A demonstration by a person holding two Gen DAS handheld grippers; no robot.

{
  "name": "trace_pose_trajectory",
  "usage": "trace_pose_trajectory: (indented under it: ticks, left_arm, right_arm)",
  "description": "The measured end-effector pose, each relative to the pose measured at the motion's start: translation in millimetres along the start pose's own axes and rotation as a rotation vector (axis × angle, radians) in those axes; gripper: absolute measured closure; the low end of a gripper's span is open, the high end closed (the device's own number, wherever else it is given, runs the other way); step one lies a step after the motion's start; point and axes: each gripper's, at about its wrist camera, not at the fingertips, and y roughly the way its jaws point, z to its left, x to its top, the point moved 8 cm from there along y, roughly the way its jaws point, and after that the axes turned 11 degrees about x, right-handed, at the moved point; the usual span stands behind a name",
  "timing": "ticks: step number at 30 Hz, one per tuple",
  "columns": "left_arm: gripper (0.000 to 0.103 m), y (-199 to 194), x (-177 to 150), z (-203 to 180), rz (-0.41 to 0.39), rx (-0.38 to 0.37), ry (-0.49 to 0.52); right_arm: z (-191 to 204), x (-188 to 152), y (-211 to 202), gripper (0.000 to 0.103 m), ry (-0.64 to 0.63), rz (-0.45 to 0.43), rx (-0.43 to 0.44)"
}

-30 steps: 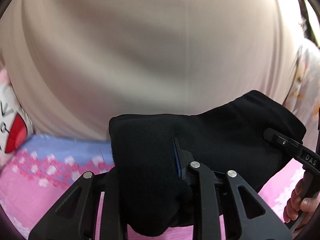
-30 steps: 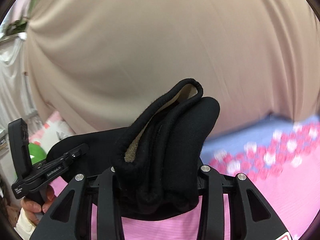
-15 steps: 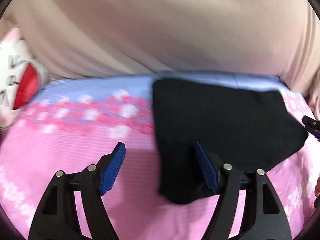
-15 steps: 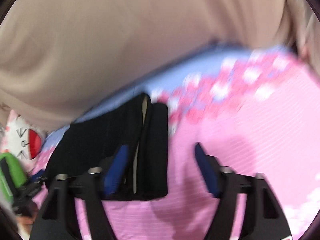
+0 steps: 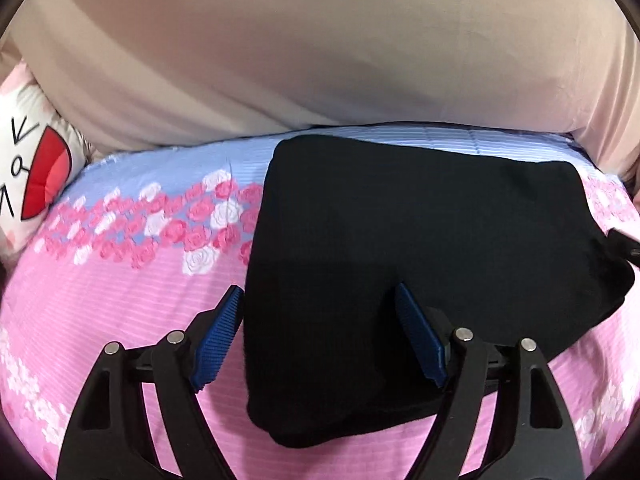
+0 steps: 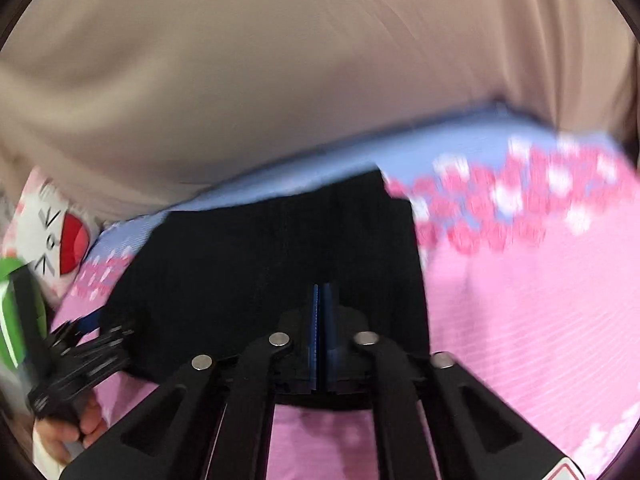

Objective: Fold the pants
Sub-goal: 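Lower the folded trousers onto the sheet and open both tools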

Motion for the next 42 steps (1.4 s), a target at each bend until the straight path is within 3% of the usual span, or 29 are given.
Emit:
trace_pose_trajectory:
  ticks: [2,4,7,9,11,13,15,17,18,19,20,24,28,31,33,35,38,39,42]
  left_arm:
    - [0.026,3.1,-0.3,1.3,-0.003,-0.003,-0.001]
    - [0.024,5.0,-1.3,0.4,-0.005,-0.001,0.007]
    - [0.022,6.4,-2.6,2.9,-0.014,0.006,0.003]
    - [0.022,8.2,-3.0,4.1,-0.015,0.005,0.0]
    - [0.022,5.1,-3.5,6.3,-0.016,-0.003,-0.005]
    - [0.022,-4.8,-2.9,14.6,-0.03,-0.009,-0.014]
    - [0.022,-16.2,-2.8,32.0,-0.051,0.001,-0.034]
    - [0.019,-25.3,-6.6,58.2,-0.049,0.011,-0.076]
    - [0.019,-27.1,-10.1,69.8,-0.038,0.018,-0.096]
    - [0.019,-28.9,-15.4,82.5,-0.026,0.023,-0.119]
    - [0.019,-30.0,-20.0,91.9,-0.022,0.029,-0.141]
    - [0.019,-24.3,-35.9,112.3,0.008,0.093,-0.213]
    - [0.023,-3.1,-40.6,99.0,0.048,0.16,-0.15]
    - [0.029,23.2,-56.8,90.7,0.112,0.247,-0.067]
    - [0.028,21.9,-57.3,96.1,0.112,0.225,-0.096]
    - [0.029,10.6,-53.2,109.2,0.084,0.228,-0.144]
    - [0.027,-9.6,-47.7,131.6,0.034,0.246,-0.206]
    - [0.026,-14.3,-47.2,138.0,0.024,0.247,-0.224]
    - [0.025,-24.2,-47.4,155.7,-0.004,0.266,-0.26]
  right_arm:
    - [6.9,-6.4,0.4,0.095,-0.055,0.005,-0.026]
    - [-12.0,-19.3,19.8,0.103,-0.065,0.063,-0.12]
    - [-15.2,-16.3,17.2,0.103,-0.033,0.049,-0.088]
    - [8.3,-8.7,6.7,0.099,-0.078,0.011,-0.06]
    - [19.6,-12.8,11.7,0.099,-0.13,0.035,-0.062]
    - [5.9,-23.7,25.2,0.103,-0.123,0.081,-0.107]
    - [-3.7,-27.1,21.6,0.103,-0.069,0.082,-0.07]
    - [0.4,-23.6,5.5,0.087,-0.07,0.059,-0.062]
    - [2.8,-22.9,-2.7,0.06,-0.08,0.036,-0.065]
    - [4.3,-23.2,-8.5,0.041,-0.085,0.019,-0.065]
    - [4.0,-25.6,-12.3,0.041,-0.089,0.016,-0.077]
    - [-3.1,-36.5,-6.7,0.043,-0.057,0.047,-0.098]
    - [-12.1,-39.9,9.7,0.079,-0.043,0.079,-0.121]
    - [-12.7,-33.4,-4.6,0.08,-0.02,0.047,-0.08]
    - [-23.7,-41.0,5.2,0.079,0.004,0.083,-0.078]
    - [-21.0,-39.7,-1.8,0.079,0.032,0.056,-0.06]
    - [12.6,-27.6,-27.6,0.079,-0.038,-0.03,-0.067]
    - [32.2,-28.3,-30.4,0.079,-0.075,-0.03,-0.027]
    - [106.3,-50.9,-8.0,0.079,-0.172,0.09,0.185]
